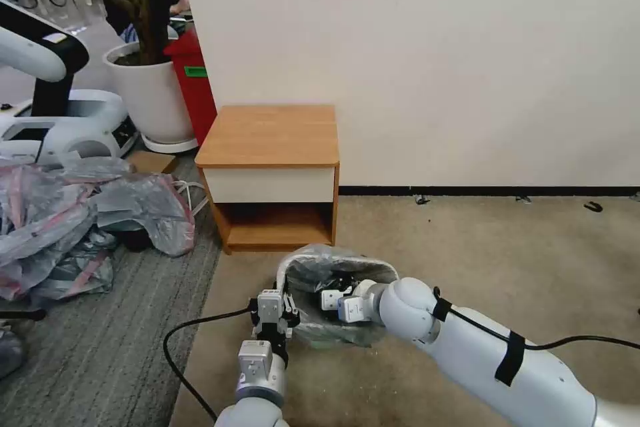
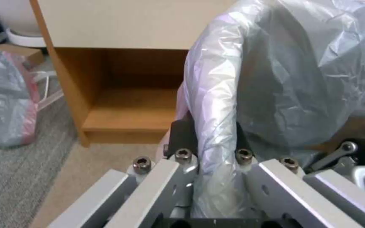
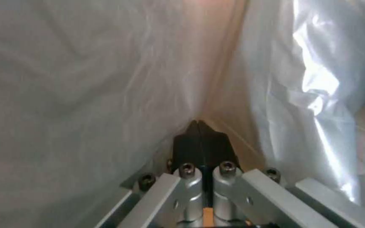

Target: Pick up the garbage bag from the table and place it over the trash can.

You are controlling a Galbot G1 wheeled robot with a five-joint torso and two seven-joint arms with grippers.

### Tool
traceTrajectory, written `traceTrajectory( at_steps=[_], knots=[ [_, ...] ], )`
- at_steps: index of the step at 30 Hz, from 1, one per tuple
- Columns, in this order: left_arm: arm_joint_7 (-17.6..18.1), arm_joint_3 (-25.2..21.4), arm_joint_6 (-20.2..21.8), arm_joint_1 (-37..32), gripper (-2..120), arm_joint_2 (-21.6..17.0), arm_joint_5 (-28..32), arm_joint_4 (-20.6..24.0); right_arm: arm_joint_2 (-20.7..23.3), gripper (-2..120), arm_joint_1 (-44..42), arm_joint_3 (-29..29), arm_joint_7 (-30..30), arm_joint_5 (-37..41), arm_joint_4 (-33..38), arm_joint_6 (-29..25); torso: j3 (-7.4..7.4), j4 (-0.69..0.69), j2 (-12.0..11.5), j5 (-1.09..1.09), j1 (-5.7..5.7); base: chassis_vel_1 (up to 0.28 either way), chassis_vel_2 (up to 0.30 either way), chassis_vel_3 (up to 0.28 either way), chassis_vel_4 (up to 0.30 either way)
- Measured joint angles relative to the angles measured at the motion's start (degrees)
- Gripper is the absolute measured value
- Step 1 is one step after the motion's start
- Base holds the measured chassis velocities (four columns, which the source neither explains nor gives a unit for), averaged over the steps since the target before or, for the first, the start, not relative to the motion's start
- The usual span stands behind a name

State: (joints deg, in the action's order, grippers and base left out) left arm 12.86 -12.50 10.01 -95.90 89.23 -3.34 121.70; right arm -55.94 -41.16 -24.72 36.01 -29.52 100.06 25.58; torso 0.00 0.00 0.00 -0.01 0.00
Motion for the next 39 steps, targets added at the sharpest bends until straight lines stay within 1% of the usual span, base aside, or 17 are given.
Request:
traceTrajectory(
  at_steps=[29, 33, 39],
  knots=[
    [-0.20, 1.07, 0.10, -0.96, 3, 1.29, 0.94, 0.86, 1.07, 0, -2.60, 2.62, 0.66, -2.94, -0.20, -1.38, 0.00, 0.00, 0.00, 0.00, 0.00, 0.000, 0.000, 0.000, 0.000],
    [-0.20, 0.91, 0.10, -0.87, 3, 1.49, 0.92, 0.61, 1.22, 0, -2.90, 3.26, 0.66, -2.38, 0.66, -1.54, 0.00, -0.01, 0.00, 0.01, 0.00, 0.000, 0.000, 0.000, 0.000],
    [-0.17, 0.16, 0.09, -0.37, 3, 1.69, 1.01, -0.33, 1.86, 0, -2.90, 3.34, 0.30, 0.40, 4.05, -1.41, 0.00, -0.01, 0.00, 0.06, 0.00, 0.000, 0.000, 0.000, 0.000]
  ],
)
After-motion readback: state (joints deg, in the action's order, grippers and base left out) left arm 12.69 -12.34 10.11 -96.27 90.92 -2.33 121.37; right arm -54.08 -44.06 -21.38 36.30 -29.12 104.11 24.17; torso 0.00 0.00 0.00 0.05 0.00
